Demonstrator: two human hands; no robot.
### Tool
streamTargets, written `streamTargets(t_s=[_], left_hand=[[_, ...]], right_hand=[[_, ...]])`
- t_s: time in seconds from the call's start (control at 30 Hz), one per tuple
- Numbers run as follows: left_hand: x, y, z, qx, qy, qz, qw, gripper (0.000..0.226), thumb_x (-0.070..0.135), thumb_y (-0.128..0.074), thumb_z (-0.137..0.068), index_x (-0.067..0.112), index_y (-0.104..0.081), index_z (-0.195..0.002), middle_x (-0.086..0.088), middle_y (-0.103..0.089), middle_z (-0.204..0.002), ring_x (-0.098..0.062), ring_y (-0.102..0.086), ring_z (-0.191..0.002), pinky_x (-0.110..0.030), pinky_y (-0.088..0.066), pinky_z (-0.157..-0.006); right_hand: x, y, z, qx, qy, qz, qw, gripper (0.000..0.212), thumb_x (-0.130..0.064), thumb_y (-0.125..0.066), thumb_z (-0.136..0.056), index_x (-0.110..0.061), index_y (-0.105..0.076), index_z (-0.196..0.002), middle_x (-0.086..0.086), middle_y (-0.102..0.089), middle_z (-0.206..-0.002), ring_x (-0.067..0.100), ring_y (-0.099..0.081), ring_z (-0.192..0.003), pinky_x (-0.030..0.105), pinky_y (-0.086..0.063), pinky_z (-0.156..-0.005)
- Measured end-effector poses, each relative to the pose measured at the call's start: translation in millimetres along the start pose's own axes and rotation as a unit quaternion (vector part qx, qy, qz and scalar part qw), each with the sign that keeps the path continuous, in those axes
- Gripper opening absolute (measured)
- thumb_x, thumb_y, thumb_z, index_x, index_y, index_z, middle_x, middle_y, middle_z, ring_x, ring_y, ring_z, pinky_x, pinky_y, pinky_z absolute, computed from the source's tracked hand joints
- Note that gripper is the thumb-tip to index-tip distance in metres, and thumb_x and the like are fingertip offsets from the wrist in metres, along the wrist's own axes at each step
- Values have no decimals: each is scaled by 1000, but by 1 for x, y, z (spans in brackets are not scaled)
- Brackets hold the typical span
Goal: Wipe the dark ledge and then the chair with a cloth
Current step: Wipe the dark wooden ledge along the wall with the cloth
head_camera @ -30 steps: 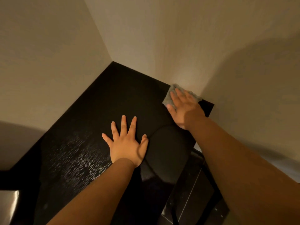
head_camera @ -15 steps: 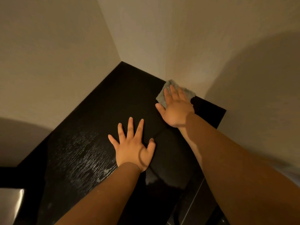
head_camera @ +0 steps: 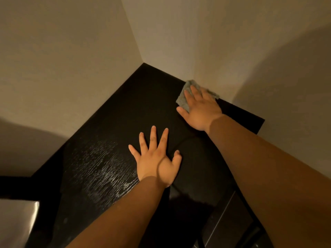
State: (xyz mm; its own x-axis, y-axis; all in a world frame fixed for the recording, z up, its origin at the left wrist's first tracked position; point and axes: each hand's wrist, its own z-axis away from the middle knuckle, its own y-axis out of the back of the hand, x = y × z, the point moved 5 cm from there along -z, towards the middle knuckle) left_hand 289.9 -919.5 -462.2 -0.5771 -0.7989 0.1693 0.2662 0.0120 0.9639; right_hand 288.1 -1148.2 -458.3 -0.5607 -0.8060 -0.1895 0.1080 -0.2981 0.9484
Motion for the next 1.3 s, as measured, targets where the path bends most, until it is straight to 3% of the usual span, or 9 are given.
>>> streamTargets(t_s=[0.27,0.47,0.63,0.7,0.77,0.87,1.0,1.17,1.3], left_hand=[[1,-1,0,0,-1,4,1000,81,74,-27,-92,50,1,-164,8,10,-176,-35,17,-160,-71,10,-122],[1,-1,0,-4,-3,-2,1000,79,75,-24,-92,51,4,-163,9,12,-175,-34,18,-159,-71,10,-122],[-2,-3,-1,-1,-2,5,1000,81,75,-27,-92,50,2,-163,10,9,-176,-34,15,-160,-71,9,-122],[-2,-3,-1,-2,-6,6,1000,81,76,-27,-92,49,2,-164,10,9,-176,-34,15,-160,-71,9,-122],[-2,-3,-2,-3,-6,4,1000,81,76,-26,-92,49,3,-164,10,9,-176,-35,15,-160,-71,9,-122],[-2,-4,-2,-7,-5,3,1000,81,76,-26,-92,49,3,-163,9,9,-175,-35,15,-160,-72,8,-122],[-1,-2,-2,4,-6,1,1000,80,75,-25,-93,48,1,-164,8,6,-176,-36,12,-160,-73,7,-122],[-1,-2,-1,8,-9,5,1000,80,74,-27,-93,48,-4,-164,6,2,-176,-38,8,-161,-73,7,-122],[-1,-1,0,2,-13,5,1000,81,75,-27,-92,46,-6,-165,4,0,-177,-39,6,-161,-74,7,-121]], right_hand=[[36,-8,68,16,-119,-22,993,79,-70,-8,-98,-26,3,-164,1,8,-172,29,9,-156,49,-5,-128],[-4,4,3,6,8,-31,999,71,-65,-10,-103,-30,0,-164,-4,9,-172,29,9,-157,53,-6,-127],[32,-8,37,14,-7,-31,999,82,-72,7,-95,-28,-2,-164,-4,4,-172,24,6,-158,45,-3,-128],[61,-17,76,57,-14,-14,998,95,-70,20,-90,-22,-15,-164,4,-8,-172,24,-4,-158,43,-6,-128],[91,-23,109,96,-35,-22,994,85,-58,11,-99,-16,-31,-160,8,-19,-170,26,-13,-157,42,-10,-128],[109,-22,136,127,-75,-51,988,70,-47,-11,-102,-14,-31,-160,9,-23,-169,26,-18,-156,40,-7,-129],[97,-22,135,162,-91,-62,981,72,-41,-8,-101,-6,-35,-157,18,-28,-166,30,-20,-155,39,-1,-129],[37,-42,203,260,-54,-98,959,46,-10,-50,-98,4,-54,-141,28,-45,-151,39,-24,-145,53,-20,-125],[-33,-72,271,220,15,-97,971,48,-17,-47,-102,1,-51,-145,23,-42,-156,35,-14,-151,60,-27,-121]])
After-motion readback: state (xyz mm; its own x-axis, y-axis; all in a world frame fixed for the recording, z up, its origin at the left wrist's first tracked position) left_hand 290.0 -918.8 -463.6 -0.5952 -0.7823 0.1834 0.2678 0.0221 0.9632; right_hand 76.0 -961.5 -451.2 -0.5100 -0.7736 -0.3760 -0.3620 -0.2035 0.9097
